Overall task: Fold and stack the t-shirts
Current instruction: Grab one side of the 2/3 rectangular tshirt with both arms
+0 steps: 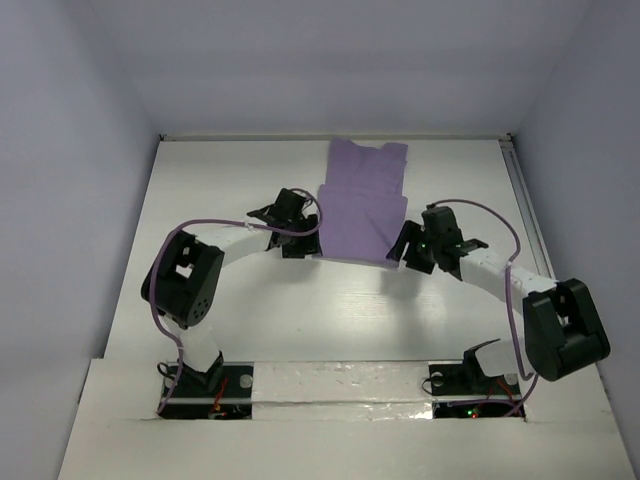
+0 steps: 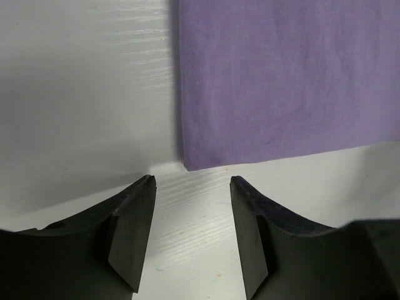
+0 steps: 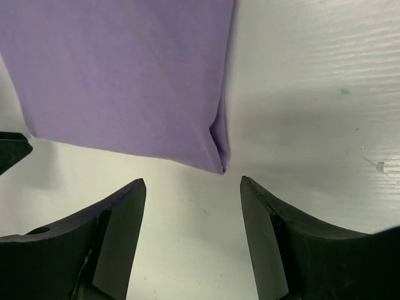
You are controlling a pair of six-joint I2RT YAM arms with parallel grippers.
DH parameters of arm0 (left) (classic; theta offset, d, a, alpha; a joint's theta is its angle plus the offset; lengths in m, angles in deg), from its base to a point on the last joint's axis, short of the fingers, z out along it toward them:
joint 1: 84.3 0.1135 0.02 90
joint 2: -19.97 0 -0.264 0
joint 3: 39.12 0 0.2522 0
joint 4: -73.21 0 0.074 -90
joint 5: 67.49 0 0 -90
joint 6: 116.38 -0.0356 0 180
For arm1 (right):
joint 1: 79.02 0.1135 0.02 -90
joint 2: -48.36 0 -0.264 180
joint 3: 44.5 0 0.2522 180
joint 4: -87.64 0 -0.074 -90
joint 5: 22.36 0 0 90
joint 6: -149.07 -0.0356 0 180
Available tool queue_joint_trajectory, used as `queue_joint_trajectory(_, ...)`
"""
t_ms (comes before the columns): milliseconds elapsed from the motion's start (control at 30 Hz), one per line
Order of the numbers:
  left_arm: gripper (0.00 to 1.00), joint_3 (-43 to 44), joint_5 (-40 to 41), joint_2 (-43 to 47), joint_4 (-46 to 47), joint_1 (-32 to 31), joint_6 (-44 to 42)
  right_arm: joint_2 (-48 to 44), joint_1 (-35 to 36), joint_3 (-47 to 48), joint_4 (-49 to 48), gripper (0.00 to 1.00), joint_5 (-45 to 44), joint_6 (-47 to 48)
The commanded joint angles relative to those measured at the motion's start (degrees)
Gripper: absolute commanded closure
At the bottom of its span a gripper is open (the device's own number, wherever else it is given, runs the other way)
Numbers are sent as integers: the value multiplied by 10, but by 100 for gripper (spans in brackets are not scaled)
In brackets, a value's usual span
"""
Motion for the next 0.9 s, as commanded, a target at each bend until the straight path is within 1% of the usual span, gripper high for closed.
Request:
queue_joint_trajectory(0,53,-5,-7,-8,8,-2,3,19,-14,-26,-17,32,-3,-16)
queue_joint_trajectory(33,54,-7,-6,-10,8,-2,2,27,-19,-33,-30,32,9,-25)
queue_joint_trajectory(133,55,-7,-6,-20,7,-2,0,65,-37,-48,-82,37,46,-39)
queue_joint_trajectory(167,56,-8,-6,-22,7,-2,0,74,-37,-49,-95,39,51,-39)
queue_joint_trajectory(200,58,-11,-6,-23,11,-2,2,93,-43,-41,-95,45,51,-39)
queue_joint_trajectory(267,59,-14,-4,-28,12,-2,3,103,-43,-36,-100,47,49,-37)
queue_joint_trajectory(300,61,-14,-2,-28,15,-2,4,106,-43,-36,-100,58,47,-37)
queue_joint_trajectory(333,63,-14,-3,-32,15,-2,4,105,-43,-36,-99,64,42,-38)
queue_joint_trajectory(367,63,-13,-1,-34,16,-2,5,103,-43,-37,-102,66,41,-39)
queue_joint_trajectory(400,66,-12,-2,-35,17,-2,6,102,-43,-40,-105,68,41,-40)
queue_joint_trajectory(467,70,-9,-2,-38,20,-2,7,101,-43,-46,-108,76,41,-41)
queue_joint_trajectory(533,73,-2,1,-42,22,-2,9,102,-48,-50,-110,79,44,-41)
queue_joint_trajectory(600,77,2,-3,-46,29,-2,12,104,-48,-51,-113,87,46,-42)
queue_joint_trajectory(633,80,7,-7,-49,33,-2,13,105,-48,-52,-113,88,48,-42)
queue_joint_trajectory(667,83,9,-10,-50,36,-2,15,105,-48,-52,-113,90,51,-42)
queue_joint_trajectory(700,95,11,-12,-51,39,-2,16,104,-48,-51,-113,96,54,-42)
queue_joint_trajectory(733,100,14,-11,-51,39,-2,18,103,-48,-51,-112,99,61,-40)
queue_joint_trajectory(867,100,-7,-1,-23,34,-2,13,79,-48,-63,-89,100,78,-34)
